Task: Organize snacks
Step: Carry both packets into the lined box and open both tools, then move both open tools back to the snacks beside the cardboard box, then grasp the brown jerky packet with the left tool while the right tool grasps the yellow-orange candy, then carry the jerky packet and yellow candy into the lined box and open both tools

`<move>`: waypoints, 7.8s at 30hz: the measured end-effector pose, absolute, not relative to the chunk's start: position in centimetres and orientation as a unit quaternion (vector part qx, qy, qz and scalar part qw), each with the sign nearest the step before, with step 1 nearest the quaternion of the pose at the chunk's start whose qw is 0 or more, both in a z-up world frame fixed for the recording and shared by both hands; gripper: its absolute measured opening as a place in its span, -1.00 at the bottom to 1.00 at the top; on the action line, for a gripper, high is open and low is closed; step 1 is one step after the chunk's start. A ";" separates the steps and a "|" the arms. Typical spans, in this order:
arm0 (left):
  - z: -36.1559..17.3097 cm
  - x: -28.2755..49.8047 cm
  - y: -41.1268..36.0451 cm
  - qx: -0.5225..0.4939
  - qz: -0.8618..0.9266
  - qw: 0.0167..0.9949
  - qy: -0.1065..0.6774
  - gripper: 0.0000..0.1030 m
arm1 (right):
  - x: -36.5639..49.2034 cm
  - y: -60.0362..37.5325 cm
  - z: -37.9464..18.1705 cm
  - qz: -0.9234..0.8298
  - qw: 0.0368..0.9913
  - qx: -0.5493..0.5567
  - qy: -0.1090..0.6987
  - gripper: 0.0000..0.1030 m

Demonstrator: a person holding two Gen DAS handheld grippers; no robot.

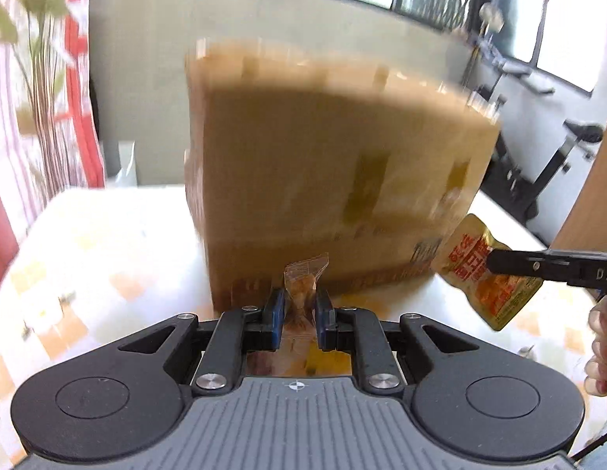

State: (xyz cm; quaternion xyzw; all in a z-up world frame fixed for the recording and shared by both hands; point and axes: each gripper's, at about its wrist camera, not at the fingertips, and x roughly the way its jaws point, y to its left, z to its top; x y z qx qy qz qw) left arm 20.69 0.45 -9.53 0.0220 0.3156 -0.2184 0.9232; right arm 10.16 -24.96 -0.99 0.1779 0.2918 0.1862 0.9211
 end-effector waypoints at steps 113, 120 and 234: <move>-14.4 21.7 6.9 -0.047 -0.057 0.923 0.378 0.11 | 21.1 -11.2 -10.1 0.083 0.864 -0.001 0.497 0.08; -14.3 21.2 6.0 -0.038 -0.054 0.920 0.386 0.11 | 20.0 -12.5 -10.1 0.106 0.873 -0.019 0.475 -0.24; -1.3 33.3 -11.0 0.051 -0.158 0.949 0.267 -0.13 | 23.4 -25.6 4.6 0.084 0.960 0.039 0.264 -0.31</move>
